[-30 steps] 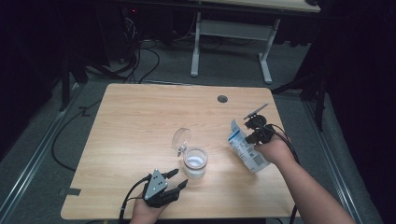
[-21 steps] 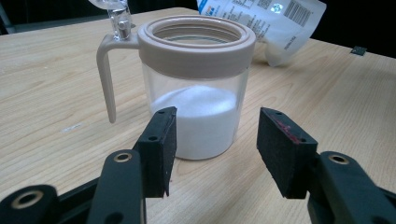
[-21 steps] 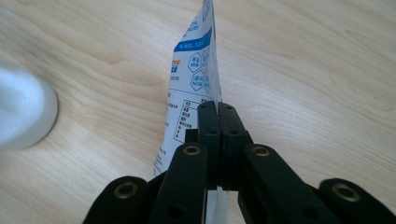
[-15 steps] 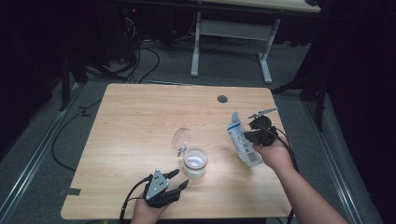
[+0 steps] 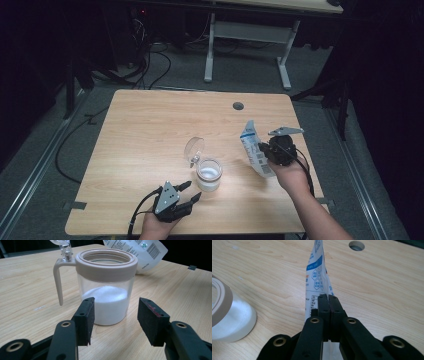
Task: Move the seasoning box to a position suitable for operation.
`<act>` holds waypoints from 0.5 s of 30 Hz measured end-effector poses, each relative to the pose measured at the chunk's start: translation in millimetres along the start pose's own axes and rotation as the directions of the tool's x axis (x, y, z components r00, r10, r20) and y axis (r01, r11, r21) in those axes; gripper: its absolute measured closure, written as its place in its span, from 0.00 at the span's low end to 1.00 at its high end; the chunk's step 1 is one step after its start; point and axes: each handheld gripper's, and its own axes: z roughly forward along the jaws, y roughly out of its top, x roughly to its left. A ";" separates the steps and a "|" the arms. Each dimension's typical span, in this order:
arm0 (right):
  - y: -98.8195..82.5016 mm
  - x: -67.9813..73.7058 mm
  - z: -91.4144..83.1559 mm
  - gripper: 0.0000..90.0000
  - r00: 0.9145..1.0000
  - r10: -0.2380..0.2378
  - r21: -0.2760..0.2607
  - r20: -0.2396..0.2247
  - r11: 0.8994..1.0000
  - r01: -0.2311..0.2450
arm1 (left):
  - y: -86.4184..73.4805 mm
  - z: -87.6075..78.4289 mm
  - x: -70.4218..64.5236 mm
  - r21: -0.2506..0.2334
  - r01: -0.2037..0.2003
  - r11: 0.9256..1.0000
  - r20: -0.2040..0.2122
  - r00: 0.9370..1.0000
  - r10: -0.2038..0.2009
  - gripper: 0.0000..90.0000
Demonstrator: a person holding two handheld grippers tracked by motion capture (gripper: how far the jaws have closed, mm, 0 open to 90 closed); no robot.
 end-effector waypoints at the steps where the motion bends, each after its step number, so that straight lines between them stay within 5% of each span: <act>1: -2.1 0.4 -0.8 1.00 1.000 -0.001 -0.010 -0.005 1.000 0.001 | 0.0 -0.1 0.2 0.000 0.000 1.000 -0.001 1.000 0.000 0.53; 15: -30.8 -2.7 -14.8 1.00 0.999 0.033 -0.182 -0.020 0.983 -0.036 | 0.6 -3.2 6.9 0.003 0.002 1.000 -0.034 0.999 -0.002 0.54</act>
